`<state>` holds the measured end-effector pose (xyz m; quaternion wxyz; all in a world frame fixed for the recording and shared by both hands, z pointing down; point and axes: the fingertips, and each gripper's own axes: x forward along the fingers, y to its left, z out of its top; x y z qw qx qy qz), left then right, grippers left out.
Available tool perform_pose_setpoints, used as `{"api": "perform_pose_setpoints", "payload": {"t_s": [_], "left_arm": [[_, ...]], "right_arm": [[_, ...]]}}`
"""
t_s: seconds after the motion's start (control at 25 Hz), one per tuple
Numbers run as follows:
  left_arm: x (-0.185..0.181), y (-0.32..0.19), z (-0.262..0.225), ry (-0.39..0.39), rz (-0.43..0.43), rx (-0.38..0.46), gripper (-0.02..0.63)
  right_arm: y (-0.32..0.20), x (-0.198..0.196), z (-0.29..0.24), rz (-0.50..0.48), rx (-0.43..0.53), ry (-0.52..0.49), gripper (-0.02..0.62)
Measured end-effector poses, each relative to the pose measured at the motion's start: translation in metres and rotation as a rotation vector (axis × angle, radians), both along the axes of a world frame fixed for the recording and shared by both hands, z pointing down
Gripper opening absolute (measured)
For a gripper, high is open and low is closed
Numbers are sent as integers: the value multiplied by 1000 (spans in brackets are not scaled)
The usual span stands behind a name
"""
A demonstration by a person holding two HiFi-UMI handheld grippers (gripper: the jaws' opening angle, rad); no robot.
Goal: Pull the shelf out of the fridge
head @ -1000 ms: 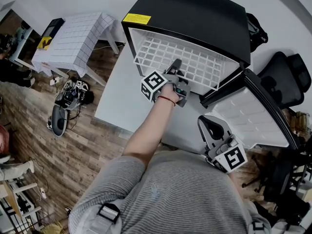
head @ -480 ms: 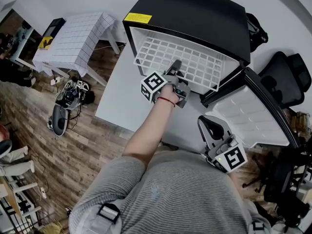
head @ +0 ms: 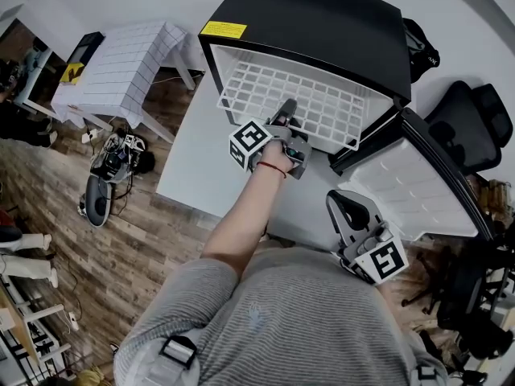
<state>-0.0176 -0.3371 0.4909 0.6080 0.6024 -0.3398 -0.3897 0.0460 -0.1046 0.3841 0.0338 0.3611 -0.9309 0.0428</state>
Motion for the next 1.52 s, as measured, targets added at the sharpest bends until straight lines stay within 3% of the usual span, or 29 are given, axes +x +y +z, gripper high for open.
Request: {"api": "perform_pose_setpoints", "payload": {"t_s": [1.52], "left_arm": [[-5, 19, -1, 9, 5, -1, 34]], "right_arm": [[-3, -7, 0, -22, -2, -9, 17]]}}
